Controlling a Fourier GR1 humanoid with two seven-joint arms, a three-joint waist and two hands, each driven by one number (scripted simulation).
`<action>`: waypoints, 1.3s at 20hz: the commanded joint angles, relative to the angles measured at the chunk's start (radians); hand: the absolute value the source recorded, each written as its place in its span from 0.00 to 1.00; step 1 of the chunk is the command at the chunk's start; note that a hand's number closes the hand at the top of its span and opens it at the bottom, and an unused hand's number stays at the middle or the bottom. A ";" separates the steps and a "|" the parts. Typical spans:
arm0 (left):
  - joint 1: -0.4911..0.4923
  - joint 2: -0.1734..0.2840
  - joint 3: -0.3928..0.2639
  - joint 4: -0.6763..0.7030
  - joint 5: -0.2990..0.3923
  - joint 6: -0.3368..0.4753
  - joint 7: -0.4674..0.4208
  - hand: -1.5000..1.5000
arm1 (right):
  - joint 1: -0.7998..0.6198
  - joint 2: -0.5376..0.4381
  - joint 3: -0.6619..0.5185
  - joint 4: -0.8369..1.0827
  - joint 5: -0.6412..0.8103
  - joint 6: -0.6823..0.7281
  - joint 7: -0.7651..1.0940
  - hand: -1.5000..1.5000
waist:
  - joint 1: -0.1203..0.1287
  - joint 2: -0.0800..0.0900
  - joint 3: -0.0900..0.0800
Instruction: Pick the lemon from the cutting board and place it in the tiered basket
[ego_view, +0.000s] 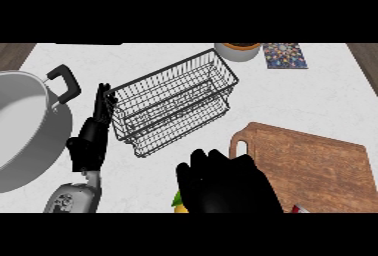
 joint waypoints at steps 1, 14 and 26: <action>0.010 0.001 -0.029 -0.023 -0.004 -0.023 -0.004 0.50 | -0.127 0.013 -0.085 0.061 -0.144 -0.074 0.195 1.00 | 0.022 0.000 0.001; 0.009 -0.008 -0.023 -0.026 -0.004 -0.017 0.001 0.50 | -0.618 0.013 -0.296 0.575 -0.250 -0.113 0.170 1.00 | 0.007 0.005 0.004; -0.022 -0.032 -0.029 -0.013 -0.025 0.005 0.020 0.50 | -0.559 0.013 -0.407 0.787 -0.265 -0.350 0.080 0.00 | -0.002 0.010 0.006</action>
